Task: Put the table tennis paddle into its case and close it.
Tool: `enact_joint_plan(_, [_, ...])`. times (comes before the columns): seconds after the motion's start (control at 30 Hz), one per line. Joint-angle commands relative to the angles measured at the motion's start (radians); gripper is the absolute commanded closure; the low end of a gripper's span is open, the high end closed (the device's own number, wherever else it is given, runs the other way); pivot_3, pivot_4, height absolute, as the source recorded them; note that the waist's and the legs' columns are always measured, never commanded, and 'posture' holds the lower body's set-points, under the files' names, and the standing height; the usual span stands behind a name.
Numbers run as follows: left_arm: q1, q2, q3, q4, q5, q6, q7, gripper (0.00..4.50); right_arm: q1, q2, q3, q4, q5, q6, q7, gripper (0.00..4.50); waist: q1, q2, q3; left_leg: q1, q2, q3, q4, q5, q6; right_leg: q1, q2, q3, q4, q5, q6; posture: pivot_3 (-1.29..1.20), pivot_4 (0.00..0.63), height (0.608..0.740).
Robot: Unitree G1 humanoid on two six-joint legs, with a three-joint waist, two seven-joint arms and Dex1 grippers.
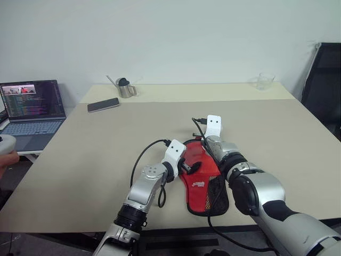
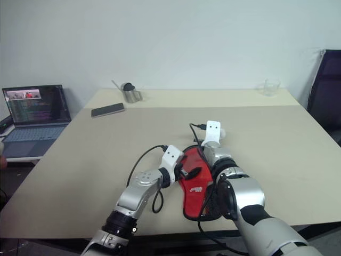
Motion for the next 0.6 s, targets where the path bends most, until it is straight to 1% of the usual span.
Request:
enact_joint_plan(0.03, [0.006,-0.005,-0.010,-0.008,0.000,0.009,0.004,0.00,-0.011,-0.071,0.010,-0.017,-0.020,-0.004,-0.003,4.47,0.003,0.000,0.000,0.000,0.000,0.000,0.000,0.000,0.000,0.000,0.000,0.000,0.000,0.000,0.000,0.00,0.150,0.740])
enact_joint_plan(0.3, [-0.005,-0.015,-0.017,0.010,0.002,0.002,-0.004,0.00,0.013,-0.142,0.041,-0.028,-0.037,0.011,0.025,4.47,0.003,0.000,0.000,0.000,0.000,0.000,0.000,0.000,0.000,0.000,0.000,0.000,0.000,0.000,0.000,0.00,0.150,0.740])
enact_joint_plan(0.5, [-0.016,-0.022,-0.023,0.027,0.001,-0.005,-0.012,0.00,0.046,-0.218,0.094,-0.083,-0.056,0.071,0.108,4.47,0.016,0.000,0.000,0.000,-0.001,-0.001,0.000,0.000,0.001,0.001,0.000,-0.001,-0.001,0.000,0.000,0.00,0.150,0.740])
enact_joint_plan(0.6, [-0.023,-0.026,-0.027,0.039,-0.003,-0.008,-0.018,0.00,0.086,-0.252,0.127,-0.166,-0.062,0.141,0.167,4.47,0.026,0.000,0.000,0.000,-0.001,-0.001,0.000,0.000,0.001,0.001,0.000,-0.001,-0.001,0.000,0.000,0.00,0.150,0.740])
